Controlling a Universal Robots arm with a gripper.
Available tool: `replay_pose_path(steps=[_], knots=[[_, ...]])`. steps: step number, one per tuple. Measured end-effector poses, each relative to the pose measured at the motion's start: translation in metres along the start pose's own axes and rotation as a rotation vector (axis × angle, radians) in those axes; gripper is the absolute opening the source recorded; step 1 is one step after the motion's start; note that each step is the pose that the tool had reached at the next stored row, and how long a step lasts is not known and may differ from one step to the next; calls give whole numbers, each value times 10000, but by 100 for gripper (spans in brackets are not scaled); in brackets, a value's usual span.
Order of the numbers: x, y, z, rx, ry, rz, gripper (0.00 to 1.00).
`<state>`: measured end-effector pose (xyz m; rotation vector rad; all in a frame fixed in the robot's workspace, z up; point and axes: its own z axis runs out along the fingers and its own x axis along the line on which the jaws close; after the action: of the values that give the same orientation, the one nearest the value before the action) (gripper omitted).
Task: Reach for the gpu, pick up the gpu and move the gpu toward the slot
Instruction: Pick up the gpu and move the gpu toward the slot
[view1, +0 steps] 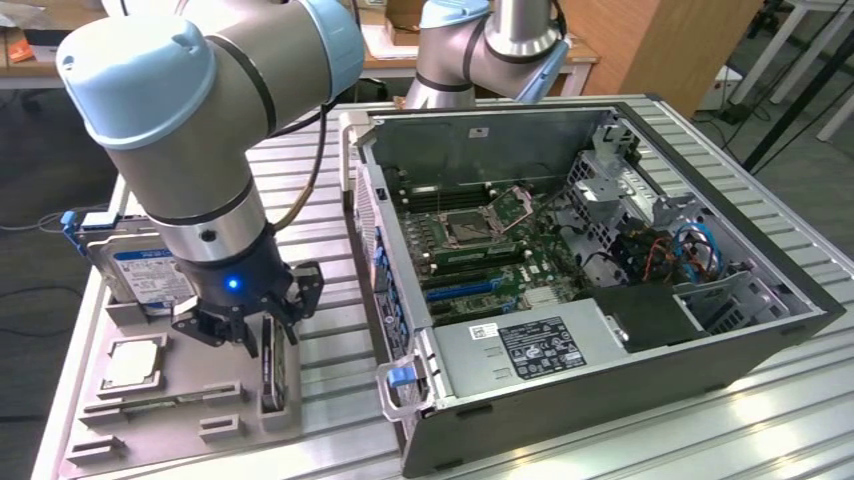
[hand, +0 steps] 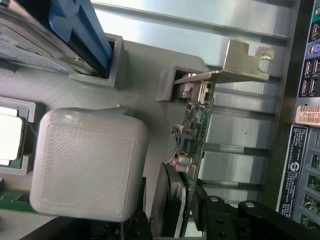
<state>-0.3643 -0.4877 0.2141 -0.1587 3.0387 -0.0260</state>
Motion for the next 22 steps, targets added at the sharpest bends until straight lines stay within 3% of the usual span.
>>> replay_pose_path(steps=[2,22], knots=[[0,-1,-1,41,15,-4,47],[1,-1,3,59,19,173,47]])
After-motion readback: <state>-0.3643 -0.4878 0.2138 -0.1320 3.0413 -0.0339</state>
